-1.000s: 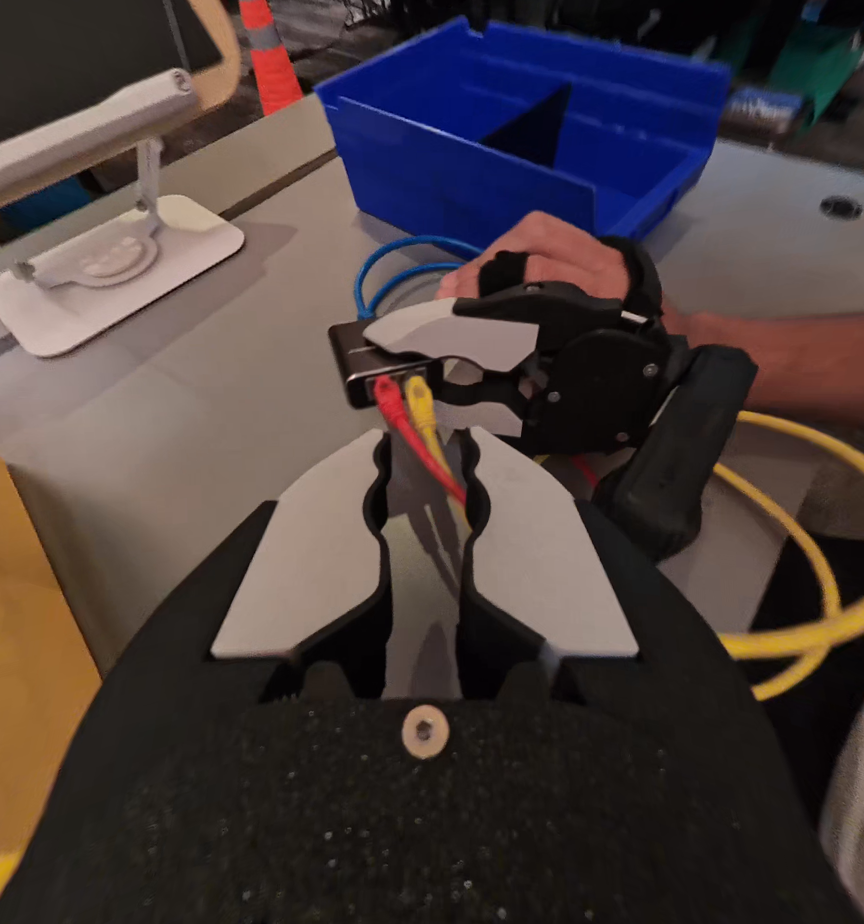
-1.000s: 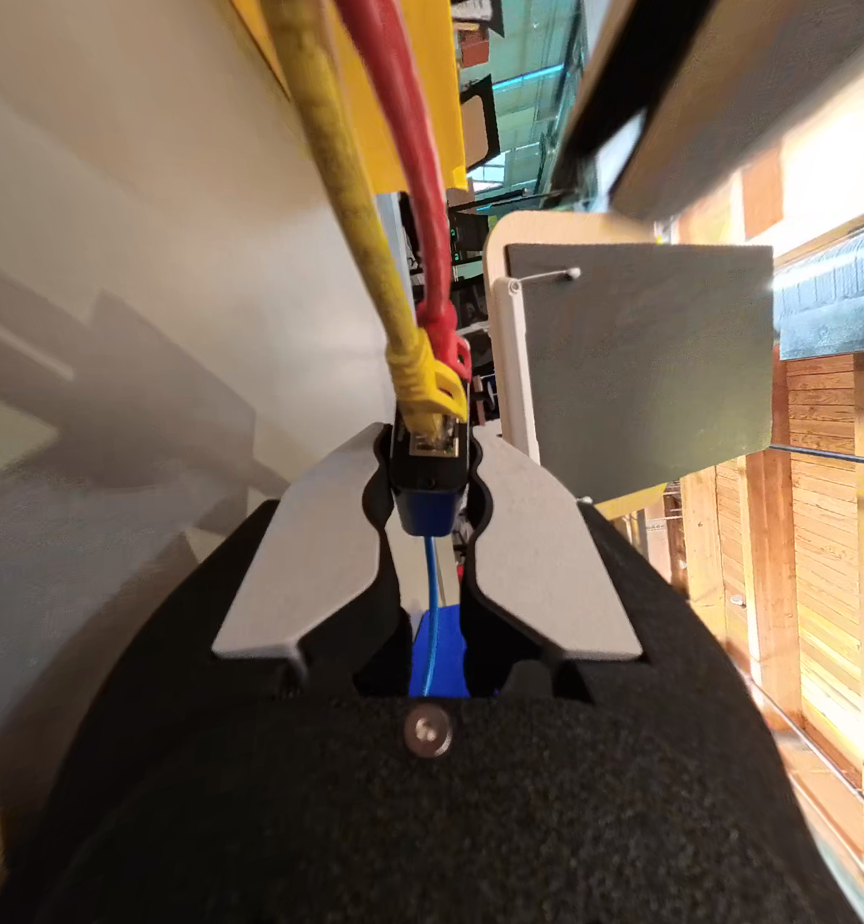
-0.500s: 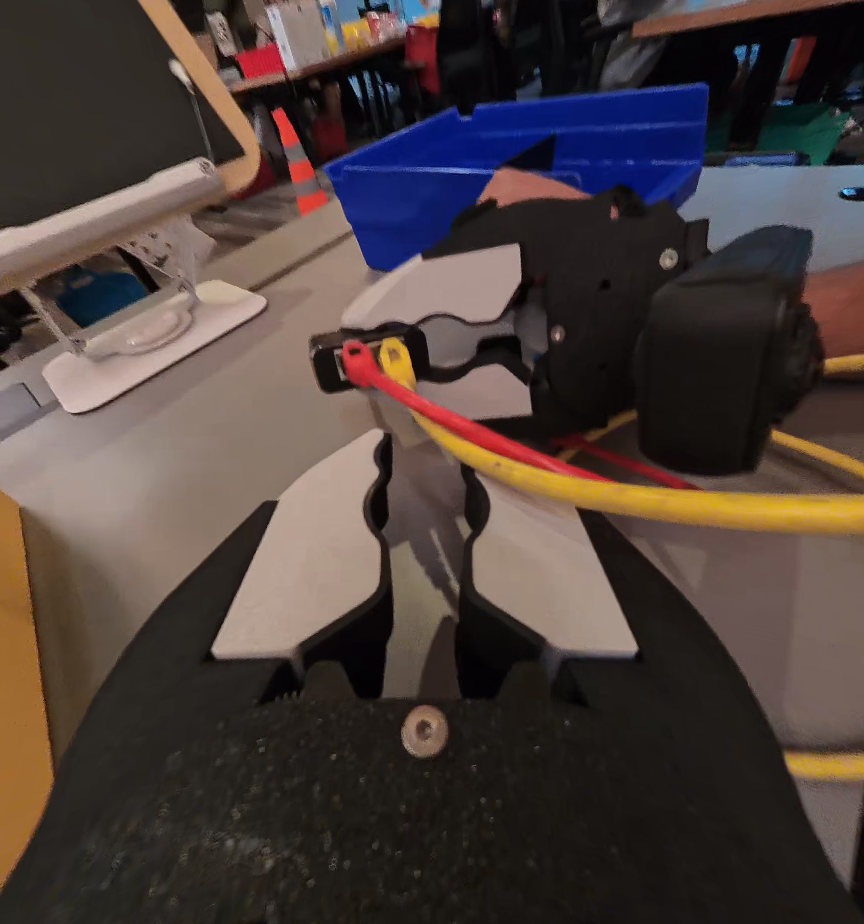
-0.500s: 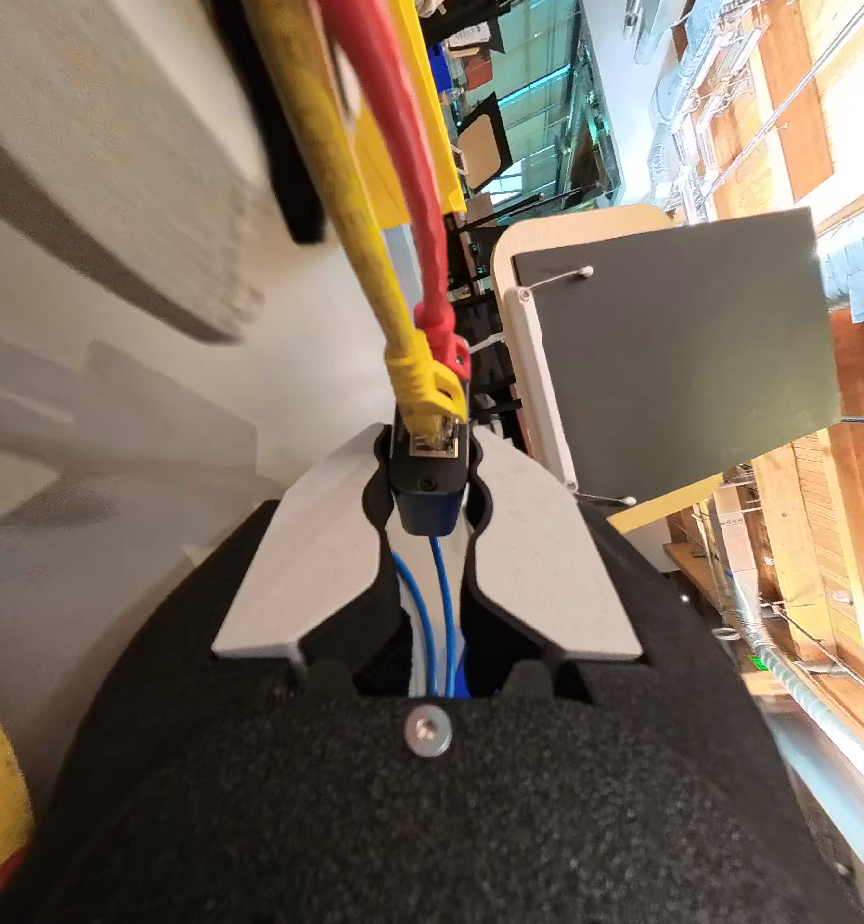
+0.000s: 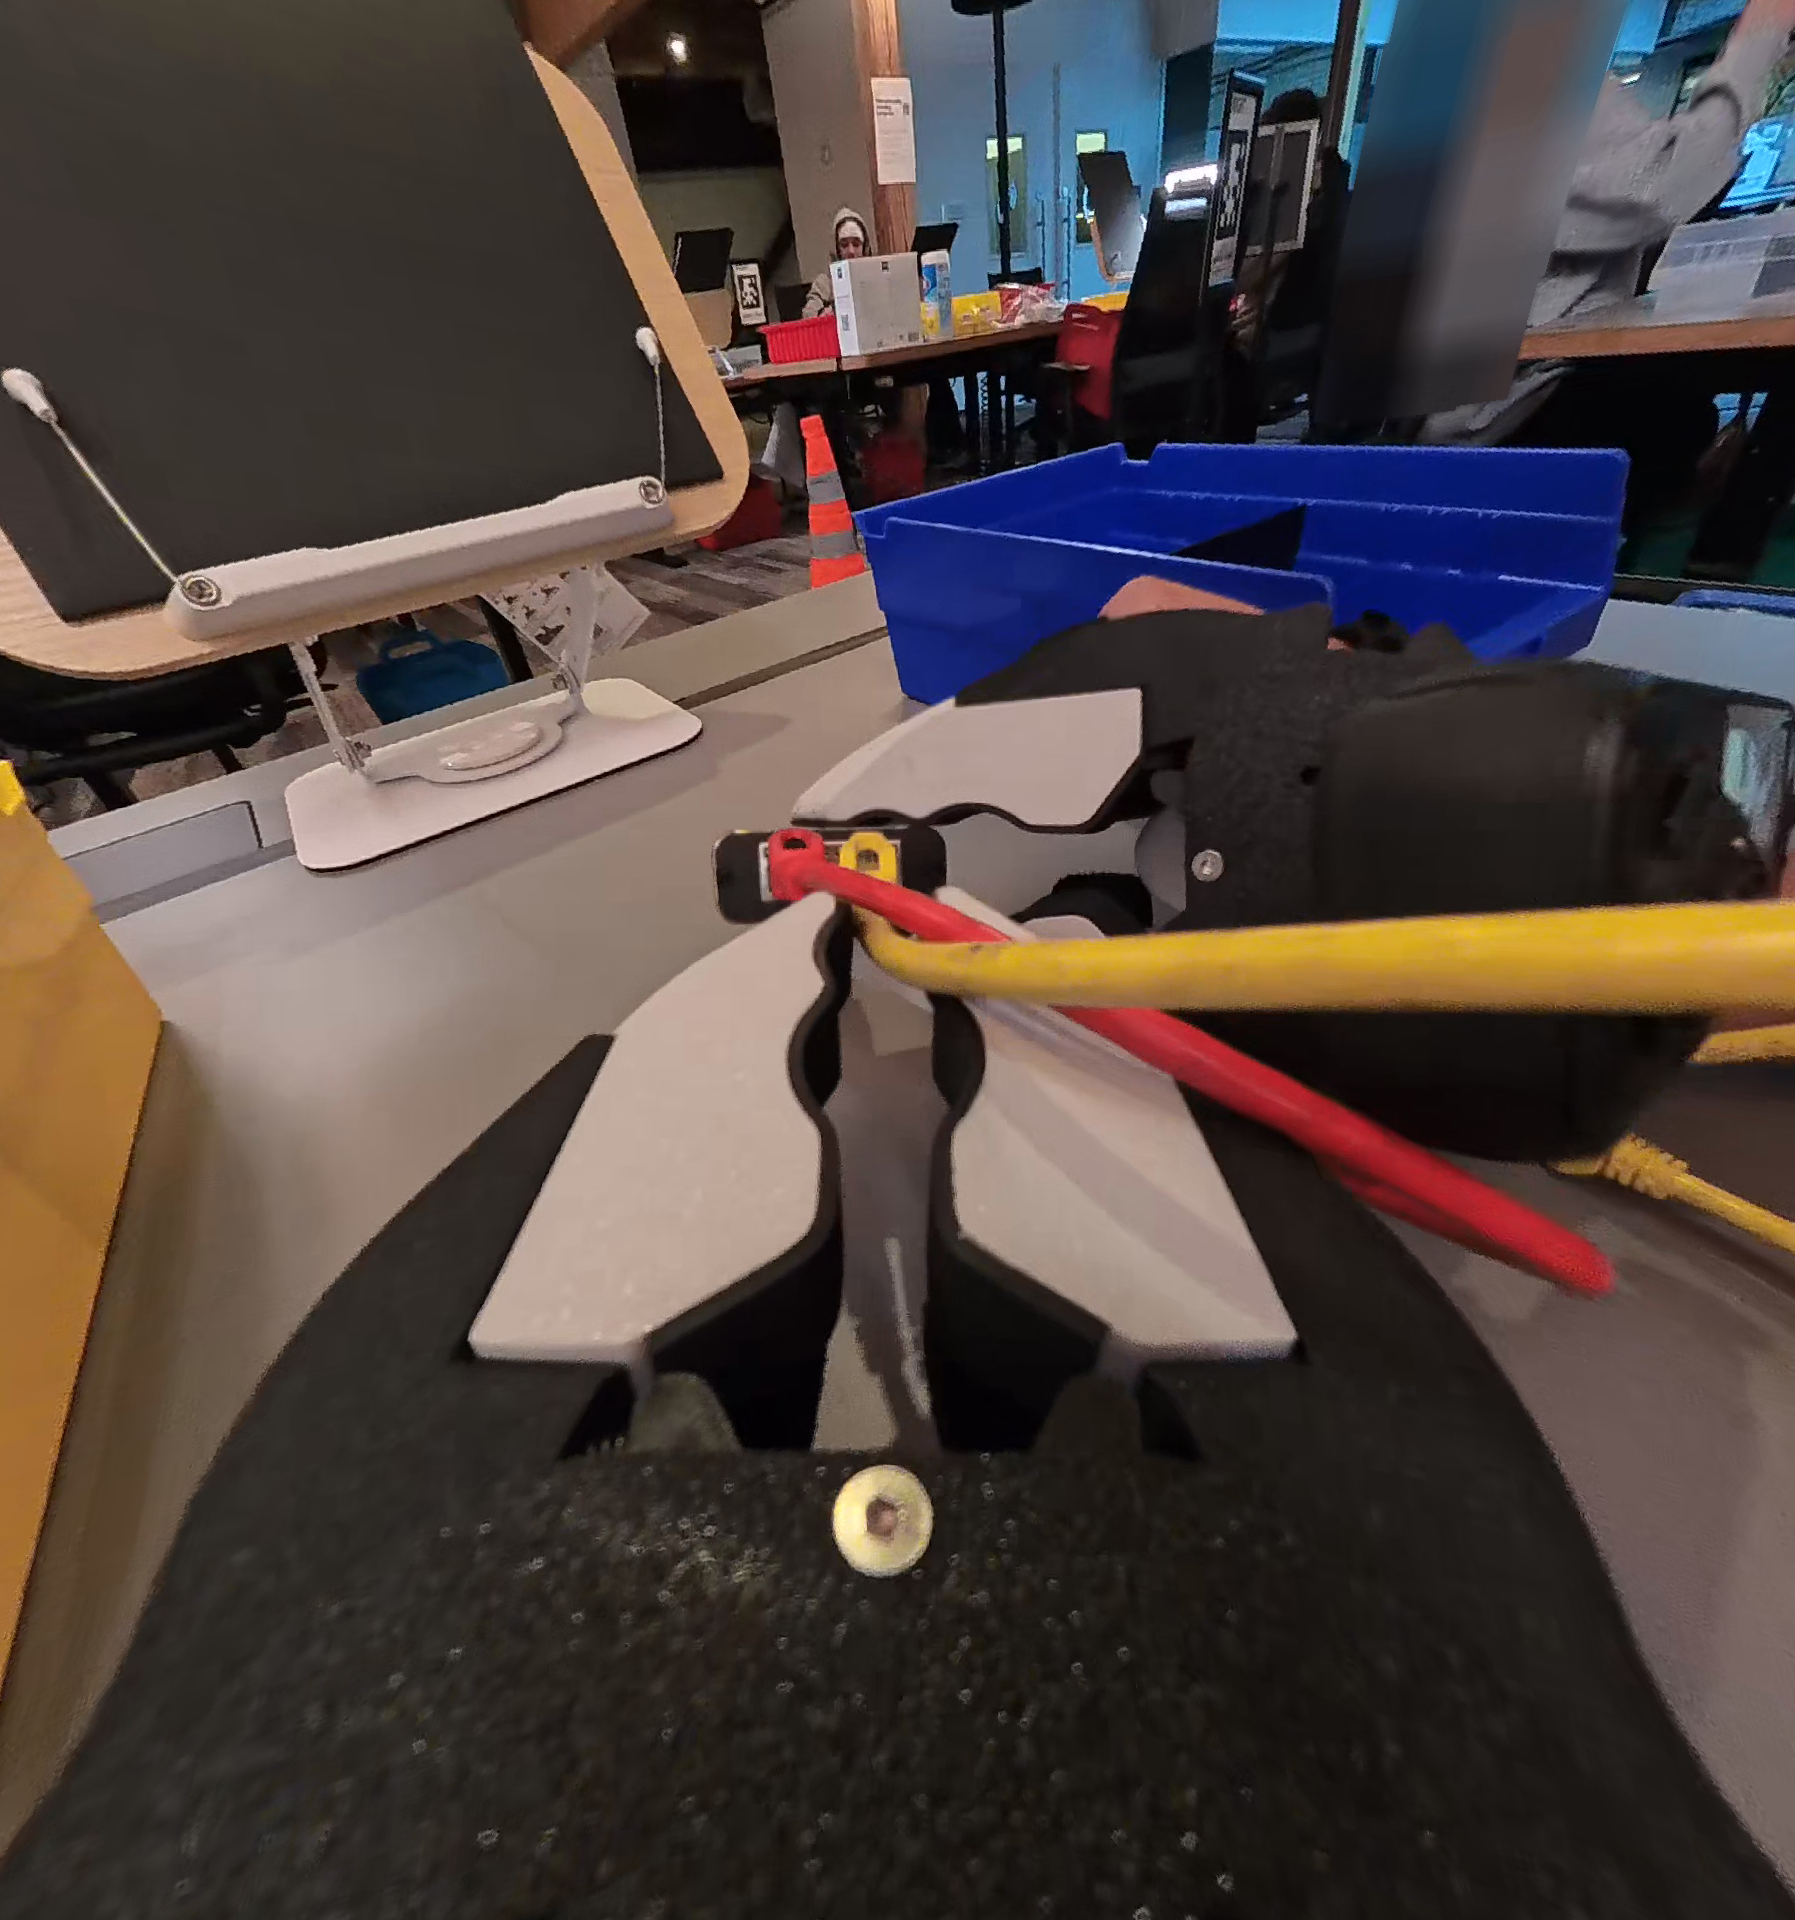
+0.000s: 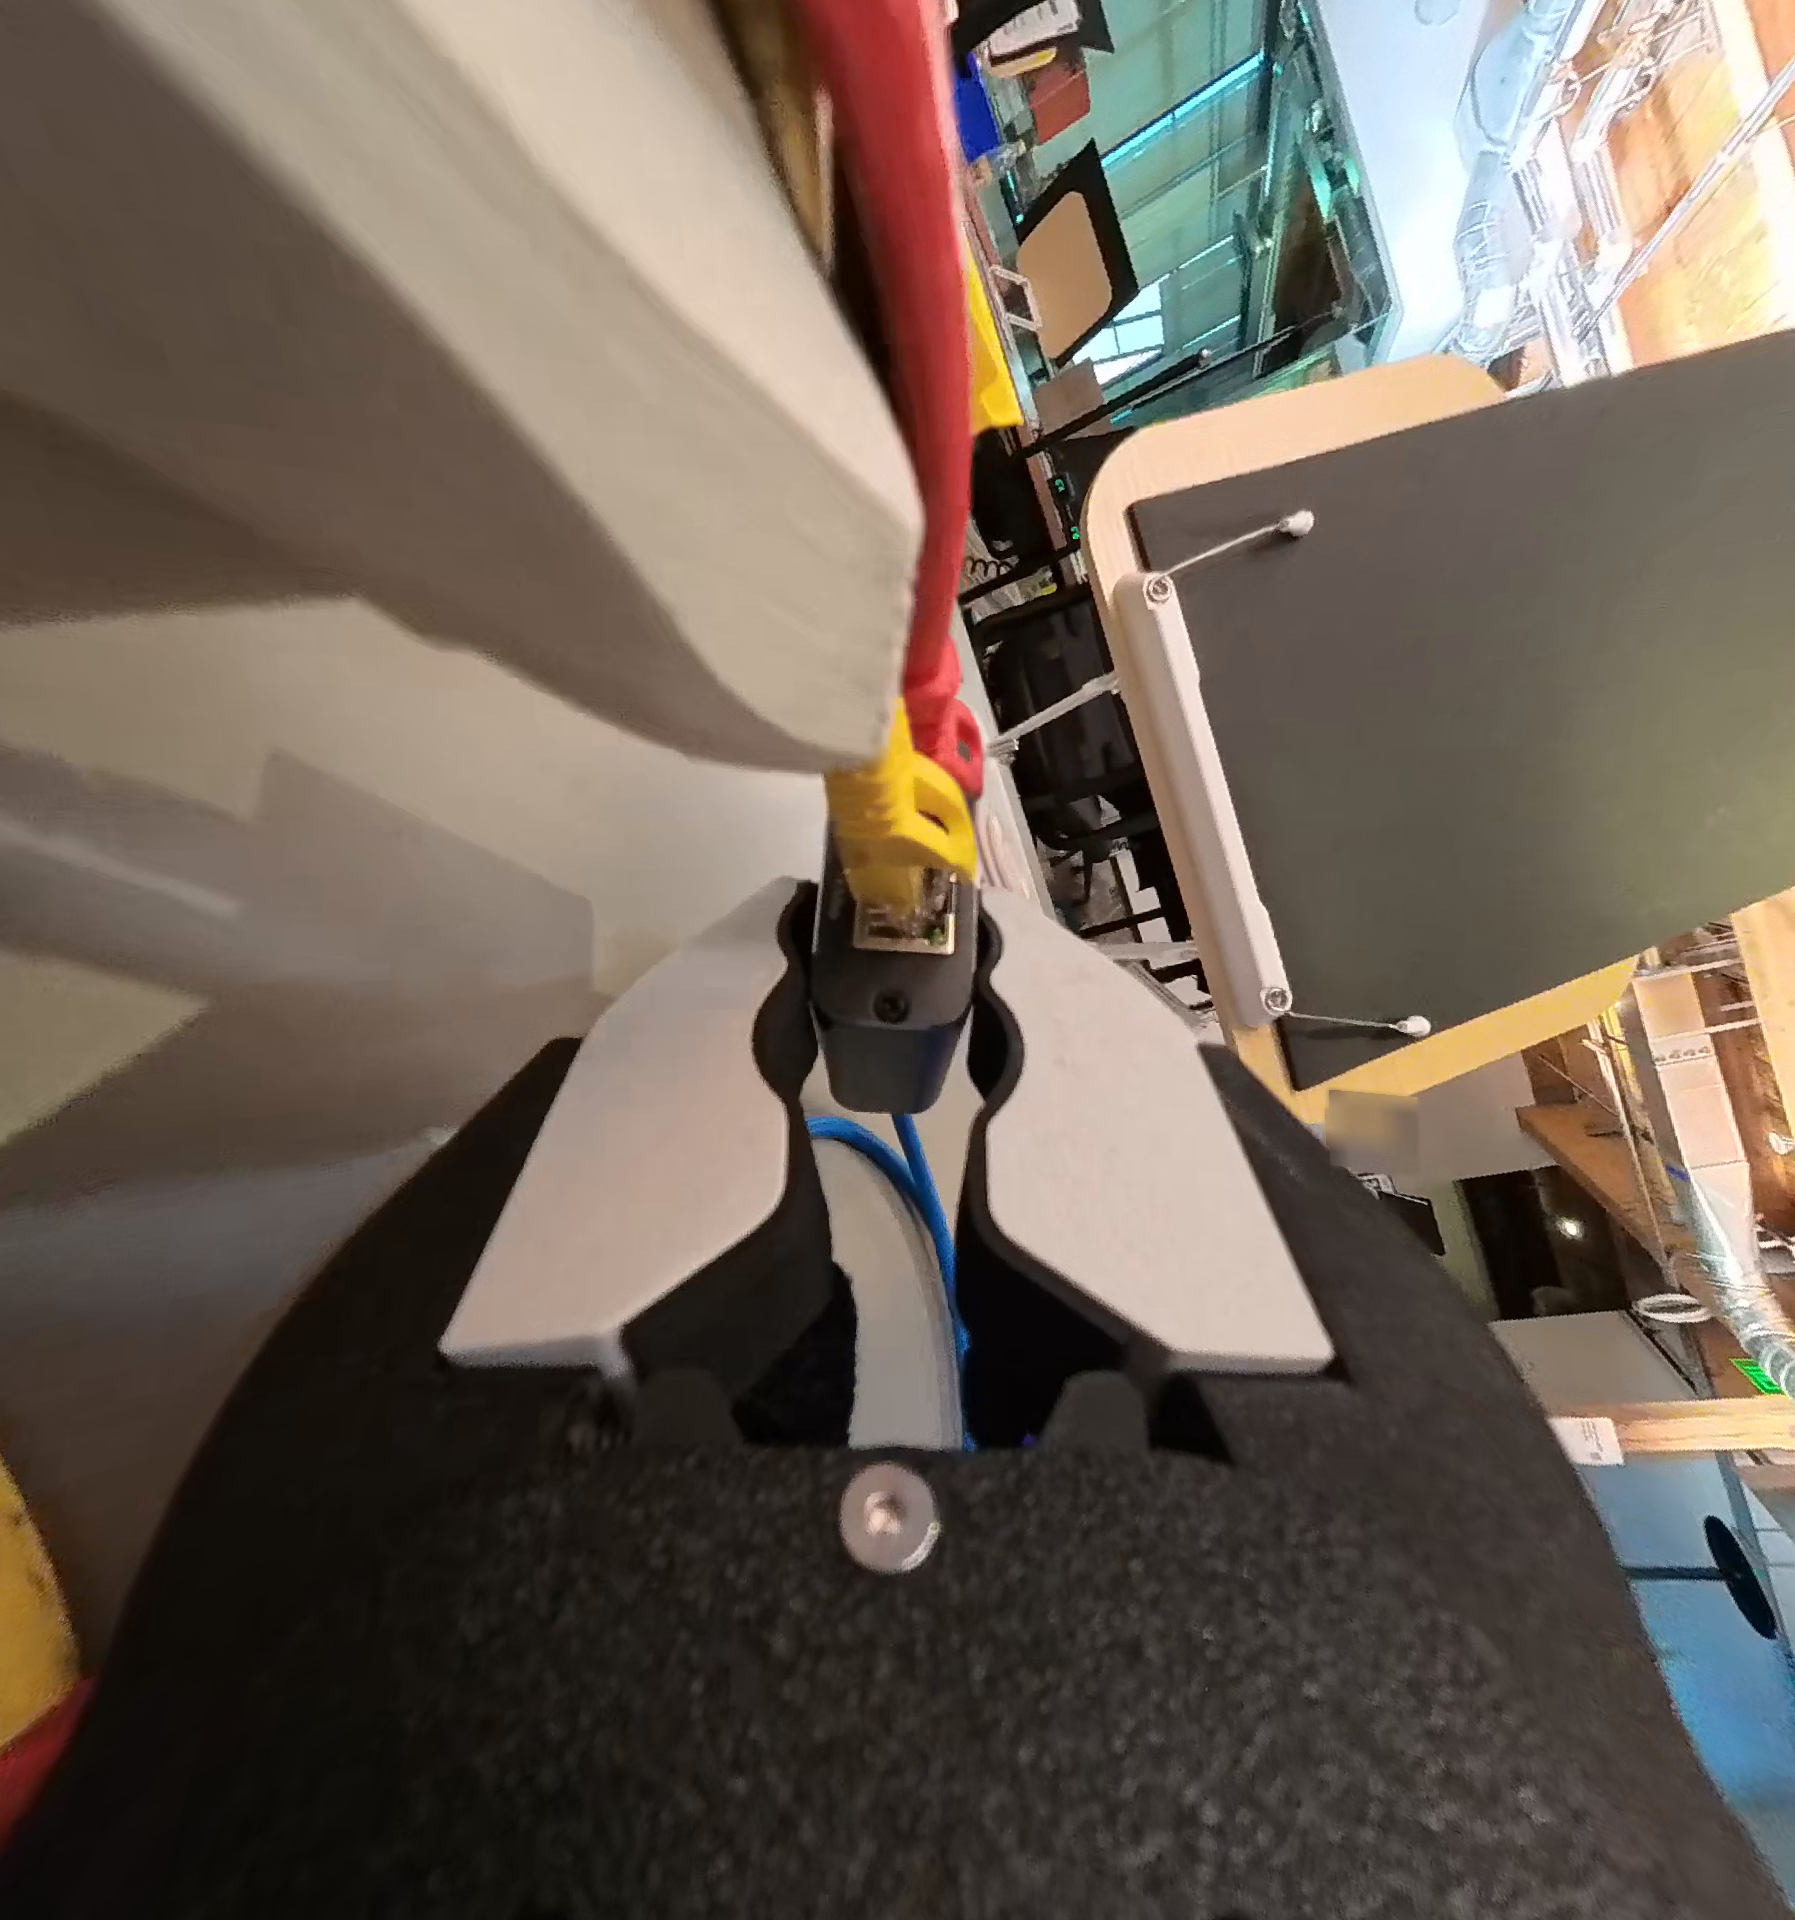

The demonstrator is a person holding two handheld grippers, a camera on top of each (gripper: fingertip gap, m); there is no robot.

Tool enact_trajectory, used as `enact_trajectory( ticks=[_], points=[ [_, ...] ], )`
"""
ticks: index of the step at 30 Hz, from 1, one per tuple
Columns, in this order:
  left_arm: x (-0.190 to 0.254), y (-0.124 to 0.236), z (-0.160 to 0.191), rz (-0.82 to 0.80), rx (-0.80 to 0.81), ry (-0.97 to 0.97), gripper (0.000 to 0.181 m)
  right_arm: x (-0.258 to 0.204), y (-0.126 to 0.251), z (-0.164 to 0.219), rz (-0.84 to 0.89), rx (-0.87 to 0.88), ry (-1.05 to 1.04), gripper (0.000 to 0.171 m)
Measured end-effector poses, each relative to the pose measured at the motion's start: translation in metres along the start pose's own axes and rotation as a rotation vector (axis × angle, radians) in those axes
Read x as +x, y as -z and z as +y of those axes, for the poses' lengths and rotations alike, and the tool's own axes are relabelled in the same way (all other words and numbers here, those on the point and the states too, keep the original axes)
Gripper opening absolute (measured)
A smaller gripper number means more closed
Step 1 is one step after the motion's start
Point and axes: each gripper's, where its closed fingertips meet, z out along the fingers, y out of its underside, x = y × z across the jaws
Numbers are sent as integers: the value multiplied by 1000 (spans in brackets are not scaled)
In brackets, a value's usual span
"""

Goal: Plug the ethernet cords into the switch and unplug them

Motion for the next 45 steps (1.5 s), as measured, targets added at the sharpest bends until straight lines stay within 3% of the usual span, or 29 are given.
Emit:
enact_trajectory(
  ticks=[19,29,36,45],
  points=[
    [-8,4,-5,-35,-80,-3,6,4,9,-11,26,-25,35,26],
    [-12,5,-12,159,-42,170,6,10,20,-18,22,163,77,26],
    [-11,5,-9,122,-36,124,6,2,17,-15,-55,33,57,25],
    [-13,8,-10,118,-40,100,6,-2,20,-21,-76,16,7,25]
  ],
)
